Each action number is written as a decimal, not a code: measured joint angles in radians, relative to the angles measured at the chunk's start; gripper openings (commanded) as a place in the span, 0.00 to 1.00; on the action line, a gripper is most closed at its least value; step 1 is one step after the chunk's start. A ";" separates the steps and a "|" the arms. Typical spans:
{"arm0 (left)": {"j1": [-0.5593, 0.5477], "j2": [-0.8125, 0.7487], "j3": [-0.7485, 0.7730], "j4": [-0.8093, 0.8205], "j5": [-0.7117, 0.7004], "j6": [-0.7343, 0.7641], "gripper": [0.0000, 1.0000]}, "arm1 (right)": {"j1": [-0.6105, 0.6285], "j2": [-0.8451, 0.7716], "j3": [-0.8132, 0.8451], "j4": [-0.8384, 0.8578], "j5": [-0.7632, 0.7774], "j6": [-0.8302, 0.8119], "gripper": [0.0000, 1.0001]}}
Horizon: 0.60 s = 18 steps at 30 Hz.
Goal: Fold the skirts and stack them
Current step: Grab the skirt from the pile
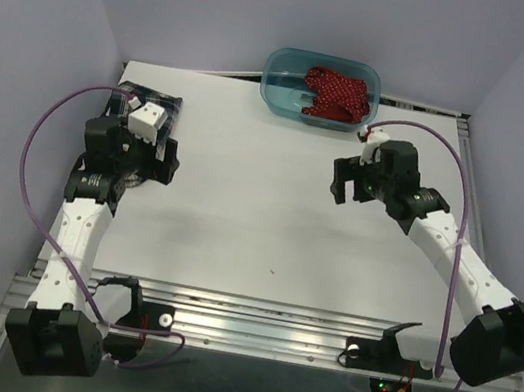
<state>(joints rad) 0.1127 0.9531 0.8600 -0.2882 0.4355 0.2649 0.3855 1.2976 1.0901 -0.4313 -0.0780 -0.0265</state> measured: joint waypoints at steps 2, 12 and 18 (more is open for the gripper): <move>0.000 0.015 0.002 0.000 -0.001 0.006 0.99 | 0.000 0.021 0.031 -0.029 0.011 0.005 1.00; 0.000 0.129 0.143 -0.013 0.002 0.002 0.99 | -0.013 0.387 0.571 -0.045 0.109 0.016 1.00; 0.000 0.140 0.150 -0.008 0.008 -0.010 0.99 | -0.093 0.681 0.881 -0.034 0.136 0.066 0.98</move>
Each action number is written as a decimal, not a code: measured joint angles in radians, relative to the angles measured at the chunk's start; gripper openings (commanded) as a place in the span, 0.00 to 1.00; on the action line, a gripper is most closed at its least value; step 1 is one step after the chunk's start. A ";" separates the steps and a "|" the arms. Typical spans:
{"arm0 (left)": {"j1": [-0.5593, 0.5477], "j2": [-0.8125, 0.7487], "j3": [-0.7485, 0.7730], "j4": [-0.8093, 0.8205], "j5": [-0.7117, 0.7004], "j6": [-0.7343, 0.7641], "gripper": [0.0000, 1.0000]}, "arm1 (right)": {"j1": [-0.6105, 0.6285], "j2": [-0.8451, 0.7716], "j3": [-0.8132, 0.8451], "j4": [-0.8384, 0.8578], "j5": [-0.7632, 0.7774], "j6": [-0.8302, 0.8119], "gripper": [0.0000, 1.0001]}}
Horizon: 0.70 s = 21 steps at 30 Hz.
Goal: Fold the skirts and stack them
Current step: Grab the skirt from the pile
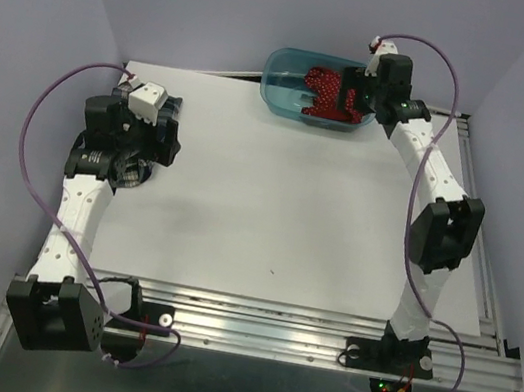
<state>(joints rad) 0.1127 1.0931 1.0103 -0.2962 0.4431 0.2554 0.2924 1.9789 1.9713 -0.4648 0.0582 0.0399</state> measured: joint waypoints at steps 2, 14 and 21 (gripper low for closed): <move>0.000 0.000 0.000 0.000 0.002 -0.003 0.99 | -0.048 0.109 0.103 0.003 -0.003 0.015 0.96; 0.000 0.019 -0.007 0.013 -0.001 -0.015 0.99 | -0.155 0.423 0.252 0.010 -0.202 0.074 0.88; 0.000 0.023 -0.027 0.018 -0.011 -0.018 0.99 | -0.148 0.436 0.239 0.087 -0.282 0.103 0.78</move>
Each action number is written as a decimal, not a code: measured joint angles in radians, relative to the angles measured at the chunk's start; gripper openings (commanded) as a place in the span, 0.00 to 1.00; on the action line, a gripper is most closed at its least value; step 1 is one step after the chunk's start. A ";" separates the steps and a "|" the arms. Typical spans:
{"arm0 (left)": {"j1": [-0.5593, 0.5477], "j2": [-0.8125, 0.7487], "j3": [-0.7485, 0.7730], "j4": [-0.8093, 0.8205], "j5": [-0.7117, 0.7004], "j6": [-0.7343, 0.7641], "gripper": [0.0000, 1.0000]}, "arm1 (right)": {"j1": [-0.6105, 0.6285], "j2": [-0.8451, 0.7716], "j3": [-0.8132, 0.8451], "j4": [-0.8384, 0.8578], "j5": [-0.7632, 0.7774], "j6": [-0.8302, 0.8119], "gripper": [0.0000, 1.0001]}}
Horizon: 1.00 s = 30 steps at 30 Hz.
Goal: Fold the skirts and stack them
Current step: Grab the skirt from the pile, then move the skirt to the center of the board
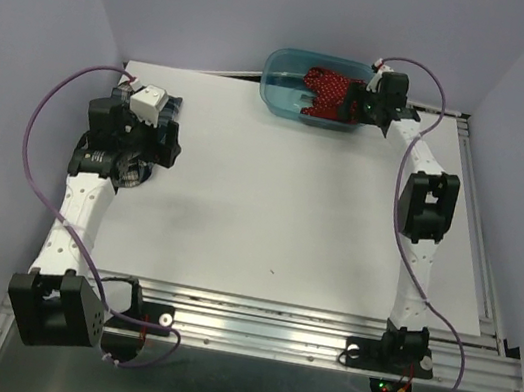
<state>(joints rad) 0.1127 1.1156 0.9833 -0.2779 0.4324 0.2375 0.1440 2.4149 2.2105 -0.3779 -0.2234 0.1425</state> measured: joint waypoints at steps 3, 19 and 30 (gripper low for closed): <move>0.000 0.000 -0.002 0.001 -0.003 0.000 0.99 | 0.001 0.000 0.000 0.022 -0.005 0.013 0.67; 0.000 0.027 -0.001 0.004 -0.004 -0.015 0.99 | 0.000 -0.093 0.003 0.173 -0.101 0.136 0.01; 0.000 0.011 0.027 -0.006 -0.019 -0.038 0.99 | 0.000 -0.354 0.214 0.456 -0.178 0.266 0.01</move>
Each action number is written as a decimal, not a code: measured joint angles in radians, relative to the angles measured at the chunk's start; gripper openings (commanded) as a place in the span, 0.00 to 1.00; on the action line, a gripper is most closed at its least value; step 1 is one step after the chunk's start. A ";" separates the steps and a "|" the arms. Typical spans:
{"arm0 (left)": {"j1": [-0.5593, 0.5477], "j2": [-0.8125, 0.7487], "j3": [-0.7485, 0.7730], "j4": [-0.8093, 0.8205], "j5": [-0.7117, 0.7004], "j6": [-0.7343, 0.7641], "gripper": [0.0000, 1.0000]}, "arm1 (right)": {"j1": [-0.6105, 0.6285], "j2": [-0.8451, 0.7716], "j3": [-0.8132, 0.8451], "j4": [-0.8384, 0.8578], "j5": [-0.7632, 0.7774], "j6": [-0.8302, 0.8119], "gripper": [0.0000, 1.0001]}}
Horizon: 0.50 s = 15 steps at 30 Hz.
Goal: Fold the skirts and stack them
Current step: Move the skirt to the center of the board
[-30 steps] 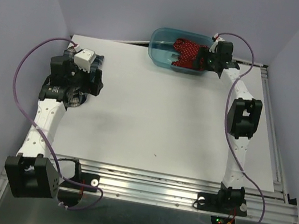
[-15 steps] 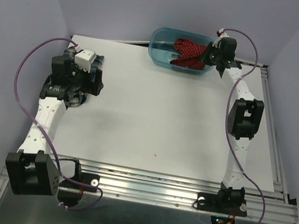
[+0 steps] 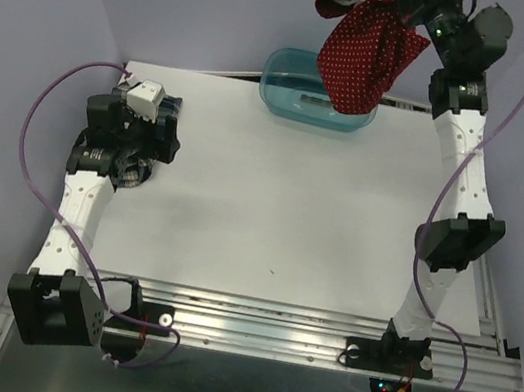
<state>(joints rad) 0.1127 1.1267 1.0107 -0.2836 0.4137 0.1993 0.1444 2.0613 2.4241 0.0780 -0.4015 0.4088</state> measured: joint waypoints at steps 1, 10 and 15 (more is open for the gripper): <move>0.000 -0.006 0.002 0.000 0.000 0.000 0.99 | 0.000 -0.031 0.000 0.019 -0.007 0.011 0.01; 0.000 -0.093 0.023 -0.005 0.026 0.023 0.99 | 0.001 -0.451 -0.315 0.122 -0.114 0.060 0.01; 0.000 -0.122 0.024 -0.033 0.096 0.112 0.99 | 0.010 -0.630 -0.695 0.108 -0.206 0.039 0.01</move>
<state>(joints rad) 0.1127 1.0046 1.0344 -0.3168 0.5095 0.3115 0.1543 1.4311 1.7290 0.1856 -0.6079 0.4480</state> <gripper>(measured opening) 0.985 0.045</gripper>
